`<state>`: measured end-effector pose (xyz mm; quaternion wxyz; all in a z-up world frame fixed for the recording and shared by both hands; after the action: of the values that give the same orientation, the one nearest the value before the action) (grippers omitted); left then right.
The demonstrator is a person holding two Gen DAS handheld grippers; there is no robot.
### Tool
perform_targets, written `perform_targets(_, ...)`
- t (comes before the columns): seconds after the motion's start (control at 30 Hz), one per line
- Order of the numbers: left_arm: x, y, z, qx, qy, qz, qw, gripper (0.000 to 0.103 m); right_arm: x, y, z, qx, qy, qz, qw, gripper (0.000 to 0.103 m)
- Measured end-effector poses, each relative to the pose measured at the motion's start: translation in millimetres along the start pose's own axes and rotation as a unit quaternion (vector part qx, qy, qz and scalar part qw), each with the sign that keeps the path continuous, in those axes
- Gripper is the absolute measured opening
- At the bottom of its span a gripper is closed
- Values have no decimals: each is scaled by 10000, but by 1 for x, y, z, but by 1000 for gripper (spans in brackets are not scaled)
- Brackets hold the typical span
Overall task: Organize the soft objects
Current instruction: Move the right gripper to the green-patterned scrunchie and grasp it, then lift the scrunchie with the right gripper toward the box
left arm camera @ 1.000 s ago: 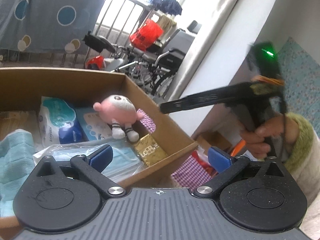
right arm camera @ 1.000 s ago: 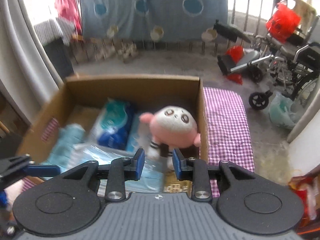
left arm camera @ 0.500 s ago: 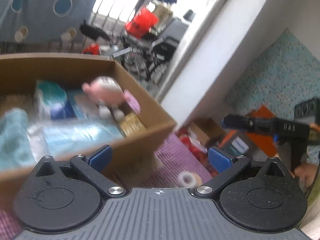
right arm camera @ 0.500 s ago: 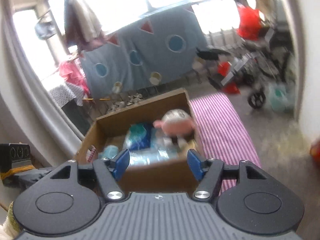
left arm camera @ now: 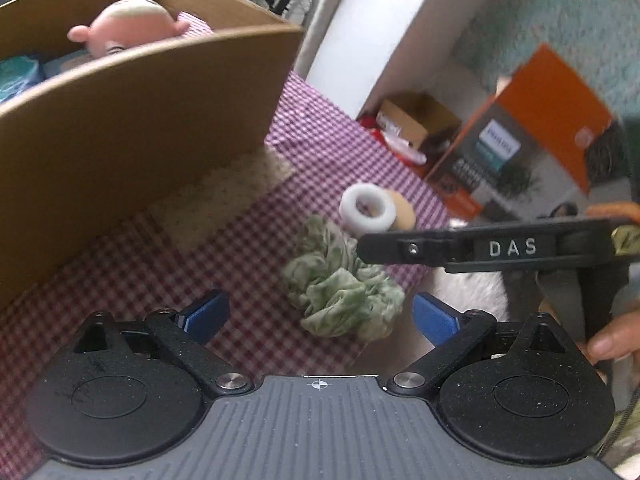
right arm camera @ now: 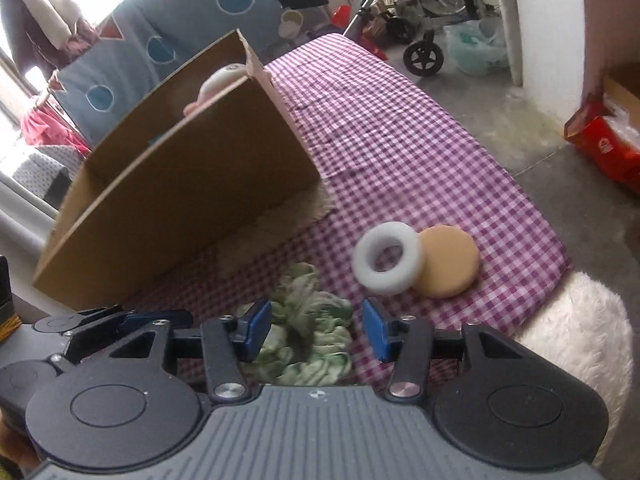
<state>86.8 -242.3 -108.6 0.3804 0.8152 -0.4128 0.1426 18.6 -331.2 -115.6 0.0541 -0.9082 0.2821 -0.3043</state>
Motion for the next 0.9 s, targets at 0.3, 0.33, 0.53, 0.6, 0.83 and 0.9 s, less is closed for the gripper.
perform_targets(0.3,-6,6,36,181,-264,364,9988,79,-12,2,20,-164,-53,-367,9992,43)
perform_targets(0.33,-5,8,39,192,-274,423,9985,74,-11,2,22,-178,-37,-407,9990,38)
perform_targets(0.53,-3,15,40,134,-216,578,9980,48,-7,-2,24,-140,33,-491,9987,19)
perform_targets(0.6,-2,14,38,102,-165,542,9983,44,-5,-5,19,-178,130,-565,9982,18)
perform_targets(0.83,4,17,7,35,174,500,9986,42,11,-24,-7,-76,462,-746,9961,14)
perform_targets(0.9,9,20,-8,30,349,522,9980,42,16,-34,-20,-12,595,-826,9948,13)
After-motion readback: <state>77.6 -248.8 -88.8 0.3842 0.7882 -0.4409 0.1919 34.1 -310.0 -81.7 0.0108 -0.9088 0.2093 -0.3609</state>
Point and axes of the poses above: each gripper's, at about its wrist camera, not at the fingertips, and z roughly the way its jaws point, y to its right, x to its top, the point moved 9 cm from there along z, roughly the way its jaws point, and after that the axes turned 9 degrees about -x, right-handed, at the moved point
